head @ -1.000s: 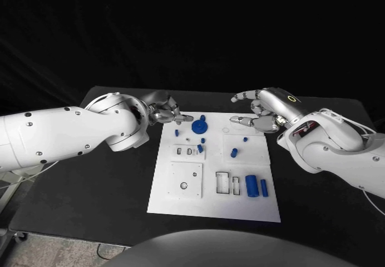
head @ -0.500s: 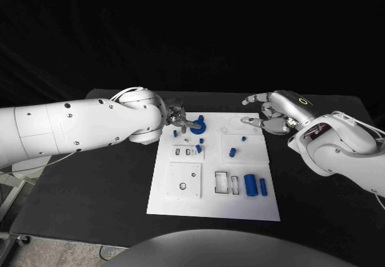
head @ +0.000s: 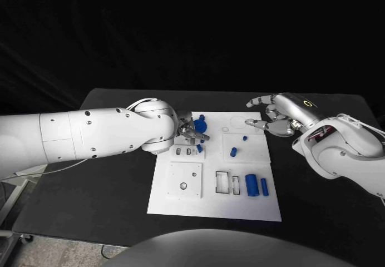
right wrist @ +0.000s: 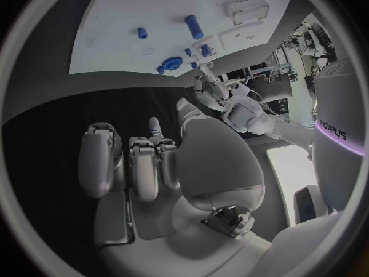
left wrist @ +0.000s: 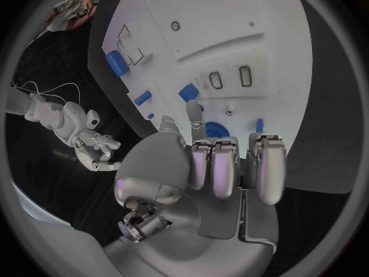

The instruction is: Assemble the parts on the task board

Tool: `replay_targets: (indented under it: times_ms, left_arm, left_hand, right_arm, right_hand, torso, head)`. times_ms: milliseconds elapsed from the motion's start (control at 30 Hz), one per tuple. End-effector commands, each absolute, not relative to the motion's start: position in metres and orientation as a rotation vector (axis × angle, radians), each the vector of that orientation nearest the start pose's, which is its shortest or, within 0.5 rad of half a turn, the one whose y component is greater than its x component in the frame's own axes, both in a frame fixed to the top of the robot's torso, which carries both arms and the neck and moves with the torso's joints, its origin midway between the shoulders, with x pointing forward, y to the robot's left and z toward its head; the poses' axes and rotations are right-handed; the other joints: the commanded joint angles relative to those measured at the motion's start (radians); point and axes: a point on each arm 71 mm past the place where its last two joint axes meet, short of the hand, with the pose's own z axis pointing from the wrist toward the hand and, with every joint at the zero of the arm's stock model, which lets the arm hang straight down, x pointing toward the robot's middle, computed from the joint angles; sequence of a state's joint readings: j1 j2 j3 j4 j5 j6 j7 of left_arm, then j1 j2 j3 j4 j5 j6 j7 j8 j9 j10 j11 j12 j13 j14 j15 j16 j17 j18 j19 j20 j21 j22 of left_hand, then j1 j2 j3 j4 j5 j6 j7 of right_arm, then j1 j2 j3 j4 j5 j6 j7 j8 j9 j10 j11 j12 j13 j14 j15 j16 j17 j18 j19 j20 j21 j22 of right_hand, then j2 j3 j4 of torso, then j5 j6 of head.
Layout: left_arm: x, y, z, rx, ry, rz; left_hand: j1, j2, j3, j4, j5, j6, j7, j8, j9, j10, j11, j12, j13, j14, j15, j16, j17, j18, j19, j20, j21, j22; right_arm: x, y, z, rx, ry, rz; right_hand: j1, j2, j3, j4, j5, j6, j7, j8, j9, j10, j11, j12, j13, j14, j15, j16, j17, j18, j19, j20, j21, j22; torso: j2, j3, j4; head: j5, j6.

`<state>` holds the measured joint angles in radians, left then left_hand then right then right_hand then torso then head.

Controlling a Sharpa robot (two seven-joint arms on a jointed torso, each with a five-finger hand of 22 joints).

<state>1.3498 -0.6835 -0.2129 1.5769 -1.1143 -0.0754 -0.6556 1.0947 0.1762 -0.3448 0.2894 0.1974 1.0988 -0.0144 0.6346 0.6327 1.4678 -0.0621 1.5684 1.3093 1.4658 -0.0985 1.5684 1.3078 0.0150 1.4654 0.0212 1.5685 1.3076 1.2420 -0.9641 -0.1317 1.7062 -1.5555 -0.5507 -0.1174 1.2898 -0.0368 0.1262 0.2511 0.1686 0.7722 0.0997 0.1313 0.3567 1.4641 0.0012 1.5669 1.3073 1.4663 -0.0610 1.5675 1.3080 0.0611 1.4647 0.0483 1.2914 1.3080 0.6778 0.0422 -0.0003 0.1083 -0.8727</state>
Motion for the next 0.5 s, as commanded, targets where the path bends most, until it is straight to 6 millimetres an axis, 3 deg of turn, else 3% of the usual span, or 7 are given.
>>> replay_targets:
  times_ms: [33,500]
  left_arm:
    - [0.469,0.14,-0.207,-0.124,2.2,-0.337]
    - [0.462,0.136,-0.218,-0.12,2.229,-0.347]
  left_hand:
    - [0.009,0.002,0.002,-0.006,0.004,0.008,0.002,-0.004,0.002,0.103,-0.006,0.002,0.261,0.105,-0.004,0.002,0.263,-0.015,0.105,-0.009,0.002,0.263]
    - [0.022,0.009,0.008,-0.007,0.012,0.006,0.003,-0.023,0.01,0.103,-0.005,0.002,0.261,0.105,-0.004,0.002,0.263,-0.014,0.1,-0.009,0.0,0.258]
  right_arm:
    - [0.443,-0.208,-0.169,-0.209,1.475,0.657]
    - [0.444,-0.209,-0.173,-0.21,1.495,0.648]
  right_hand:
    - [-0.002,0.008,0.001,-0.005,0.006,0.007,-0.001,0.006,-0.001,0.107,0.006,0.004,0.263,0.105,0.006,0.003,0.263,-0.001,0.001,0.006,-0.006,0.184]
    - [-0.003,0.01,0.001,-0.005,0.011,0.008,-0.001,0.005,-0.003,0.107,0.006,0.004,0.263,0.105,0.006,0.003,0.263,-0.001,0.0,0.006,-0.009,0.184]
  torso:
    - [0.0,-0.0002,0.0018]
    - [-0.003,-0.0005,0.0011]
  head:
    - [0.003,0.0]
    - [0.005,0.0]
